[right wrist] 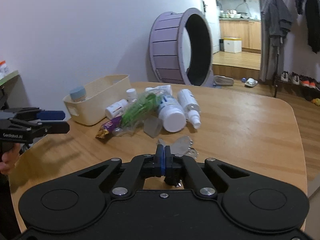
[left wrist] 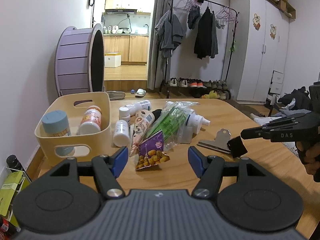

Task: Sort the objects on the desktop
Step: 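Carry the binder clip with the right tool to the basket and release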

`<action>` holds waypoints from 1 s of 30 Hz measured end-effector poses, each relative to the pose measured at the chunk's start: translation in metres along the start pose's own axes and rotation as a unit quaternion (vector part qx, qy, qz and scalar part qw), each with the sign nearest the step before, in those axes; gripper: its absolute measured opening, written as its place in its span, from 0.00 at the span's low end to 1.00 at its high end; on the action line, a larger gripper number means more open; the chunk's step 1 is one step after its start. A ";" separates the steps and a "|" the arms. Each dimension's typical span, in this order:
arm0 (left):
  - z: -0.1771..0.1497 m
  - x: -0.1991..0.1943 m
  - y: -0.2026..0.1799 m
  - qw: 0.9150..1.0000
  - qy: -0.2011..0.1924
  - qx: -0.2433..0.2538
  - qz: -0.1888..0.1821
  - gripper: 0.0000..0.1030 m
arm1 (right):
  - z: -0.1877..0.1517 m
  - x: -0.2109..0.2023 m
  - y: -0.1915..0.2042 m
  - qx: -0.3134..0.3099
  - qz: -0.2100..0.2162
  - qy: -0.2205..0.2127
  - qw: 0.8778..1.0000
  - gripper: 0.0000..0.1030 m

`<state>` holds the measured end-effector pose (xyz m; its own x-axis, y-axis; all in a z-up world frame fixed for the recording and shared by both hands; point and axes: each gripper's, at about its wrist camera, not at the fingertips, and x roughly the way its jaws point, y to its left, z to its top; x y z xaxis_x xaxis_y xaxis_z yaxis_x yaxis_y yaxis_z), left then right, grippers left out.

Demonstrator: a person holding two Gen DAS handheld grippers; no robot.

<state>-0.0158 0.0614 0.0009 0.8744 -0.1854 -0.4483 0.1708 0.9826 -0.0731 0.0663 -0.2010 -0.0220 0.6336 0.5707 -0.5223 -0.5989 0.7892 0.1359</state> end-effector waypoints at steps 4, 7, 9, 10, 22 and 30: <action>-0.002 -0.006 0.007 1.000 -0.003 -0.007 0.001 0.63 | 0.000 0.004 0.001 -0.004 -0.018 0.005 1.000 0.02; -0.002 -0.009 0.011 1.000 -0.003 -0.011 0.000 0.63 | -0.004 0.005 -0.005 0.008 -0.027 0.013 1.000 0.14; -0.001 -0.010 0.011 1.000 -0.004 -0.013 -0.003 0.63 | -0.008 0.007 -0.008 0.012 -0.029 0.020 0.999 0.30; -0.001 -0.010 0.010 1.000 -0.005 -0.013 -0.005 0.63 | -0.010 0.009 -0.008 0.013 -0.029 0.024 0.999 0.42; -0.002 -0.006 -0.004 1.000 0.001 0.009 -0.024 0.64 | -0.022 0.012 -0.008 0.003 -0.030 0.035 0.999 0.13; -0.002 -0.013 0.002 1.000 -0.007 0.002 -0.021 0.64 | -0.011 -0.006 -0.008 0.012 -0.027 0.003 1.000 0.12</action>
<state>-0.0280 0.0659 0.0048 0.8729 -0.2265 -0.4322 0.2090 0.9739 -0.0884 0.0625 -0.2130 -0.0291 0.6616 0.5258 -0.5346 -0.5517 0.8242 0.1278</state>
